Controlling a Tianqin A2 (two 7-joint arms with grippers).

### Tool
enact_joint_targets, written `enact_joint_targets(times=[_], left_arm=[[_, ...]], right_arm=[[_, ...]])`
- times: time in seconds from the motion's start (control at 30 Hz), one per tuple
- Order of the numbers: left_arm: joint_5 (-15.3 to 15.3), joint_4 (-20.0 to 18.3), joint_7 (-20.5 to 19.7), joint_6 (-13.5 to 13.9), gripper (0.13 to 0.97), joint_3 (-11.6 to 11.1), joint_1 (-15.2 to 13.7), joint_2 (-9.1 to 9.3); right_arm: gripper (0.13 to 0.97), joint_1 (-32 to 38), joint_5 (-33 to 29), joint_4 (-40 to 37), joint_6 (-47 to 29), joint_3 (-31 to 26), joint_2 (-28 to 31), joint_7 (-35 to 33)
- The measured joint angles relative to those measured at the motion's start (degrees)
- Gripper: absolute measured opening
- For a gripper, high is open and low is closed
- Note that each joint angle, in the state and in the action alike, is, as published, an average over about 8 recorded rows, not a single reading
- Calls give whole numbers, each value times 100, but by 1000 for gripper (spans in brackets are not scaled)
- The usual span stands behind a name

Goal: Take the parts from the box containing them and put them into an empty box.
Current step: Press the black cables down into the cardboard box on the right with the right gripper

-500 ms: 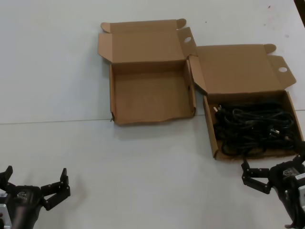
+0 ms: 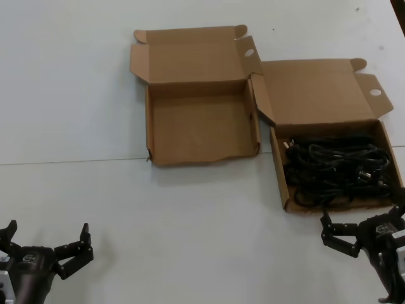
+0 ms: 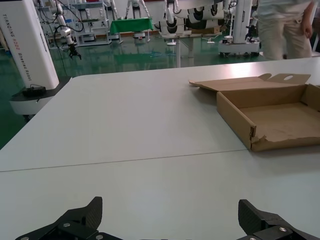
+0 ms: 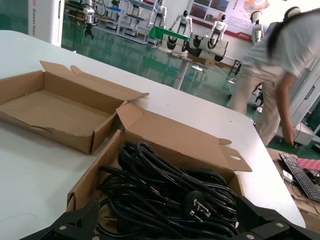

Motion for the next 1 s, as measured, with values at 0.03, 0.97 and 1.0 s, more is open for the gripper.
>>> enact_joint_targets(times=[0.03, 0.97, 1.0], left_arm=[[0, 0, 0, 0, 966, 0, 0, 0], [0, 0, 0, 0, 707, 1, 0, 0], [0, 0, 0, 0, 685, 1, 0, 0]], right_arm=[[966, 0, 0, 0, 0, 0, 0, 0], [966, -46, -97, 129, -38, 124, -118, 0], [966, -50, -99, 148, -35, 118, -104, 0]])
